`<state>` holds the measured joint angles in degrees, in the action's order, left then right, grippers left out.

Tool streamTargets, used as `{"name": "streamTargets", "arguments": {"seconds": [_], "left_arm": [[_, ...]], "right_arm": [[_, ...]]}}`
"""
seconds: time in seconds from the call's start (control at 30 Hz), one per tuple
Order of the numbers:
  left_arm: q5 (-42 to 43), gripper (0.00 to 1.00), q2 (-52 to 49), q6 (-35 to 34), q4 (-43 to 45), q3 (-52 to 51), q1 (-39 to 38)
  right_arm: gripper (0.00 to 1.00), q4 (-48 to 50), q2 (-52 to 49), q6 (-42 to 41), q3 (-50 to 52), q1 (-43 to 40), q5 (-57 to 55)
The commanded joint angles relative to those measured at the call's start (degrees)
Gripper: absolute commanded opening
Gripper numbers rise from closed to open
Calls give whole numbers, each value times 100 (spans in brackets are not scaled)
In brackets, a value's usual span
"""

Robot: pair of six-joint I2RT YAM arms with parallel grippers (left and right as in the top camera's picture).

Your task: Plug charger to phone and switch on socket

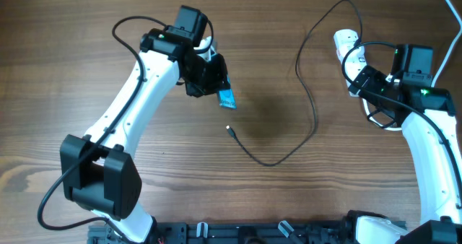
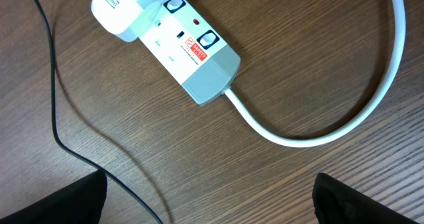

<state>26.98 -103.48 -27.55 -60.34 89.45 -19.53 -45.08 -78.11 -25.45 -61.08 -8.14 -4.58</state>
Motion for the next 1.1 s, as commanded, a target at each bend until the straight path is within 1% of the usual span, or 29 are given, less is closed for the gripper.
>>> {"name": "streamTargets", "arguments": {"seconds": [0.0, 0.13, 0.17, 0.23, 0.3, 0.33, 0.37, 0.4, 0.43, 0.47, 0.5, 0.53, 0.6, 0.67, 0.73, 0.77, 0.8, 0.87, 0.97, 1.07], "left_arm": [[232, 4, 177, 660, 107, -2, 273], [304, 4, 168, 949, 334, -278, 616], [586, 4, 160, 1172, 577, -520, 761], [1211, 4, 146, 1351, 1036, -966, 953], [1587, 4, 146, 1390, 1349, -1241, 1056], [1709, 4, 146, 1388, 1464, -1325, 1086], [1906, 4, 146, 1388, 1740, -1471, 1134], [1904, 4, 146, 1386, 1873, -1510, 1141], [1904, 4, 146, 1381, 2087, -1565, 1147], [1906, 4, 146, 1344, 2218, -1596, 1145], [1902, 4, 142, 1322, 2330, -1613, 1145], [1897, 4, 136, 1322, 2426, -1617, 1145], [1755, 4, 109, 1325, 2520, -1617, 1145], [1486, 4, 68, 1322, 2544, -1617, 1145], [1429, 4, 22, 1300, 2645, -1617, 1145], [1427, 4, -4, 1172, 2726, -1617, 1145], [1429, 4, -37, 1001, 2824, -1617, 1145], [1318, 4, -48, 975, 2931, -1617, 1161], [824, 4, -48, 929, 3134, -1617, 1167], [743, 4, -59, 505, 3362, -1617, 1178]], "right_arm": [[100, 11, 44, -13, -68, -9, -103], [100, 345, 44, -70, -68, -9, 157], [100, 413, 44, -66, -68, -9, 706], [100, 413, 44, -59, -68, -9, 1478], [100, 413, 46, -11, -70, -9, 1676], [100, 376, 33, -15, -68, -9, 1950], [84, 269, 0, 55, -68, 44, 2634], [68, 175, -11, 267, -57, 146, 2959], [56, 122, -11, 538, -15, 313, 3097], [51, 74, -11, 713, 7, 442, 3097], [48, -15, -11, 1082, 52, 691, 3095], [48, -85, -11, 1405, 142, 1040, 3095], [48, -101, -11, 1694, 273, 1600, 3080], [47, -81, -50, 1784, 334, 2262, 2796], [47, -37, -129, 1779, 334, 2780, 2487], [48, 9, -181, 1777, 334, 3042, 2337], [49, 90, -249, 1777, 334, 3340, 2179], [53, 269, -400, 1773, 334, 3829, 1917], [53, 487, -691, 1467, 334, 4382, 1637], [53, 787, -1147, 1497, 334, 4900, 1228]]}}
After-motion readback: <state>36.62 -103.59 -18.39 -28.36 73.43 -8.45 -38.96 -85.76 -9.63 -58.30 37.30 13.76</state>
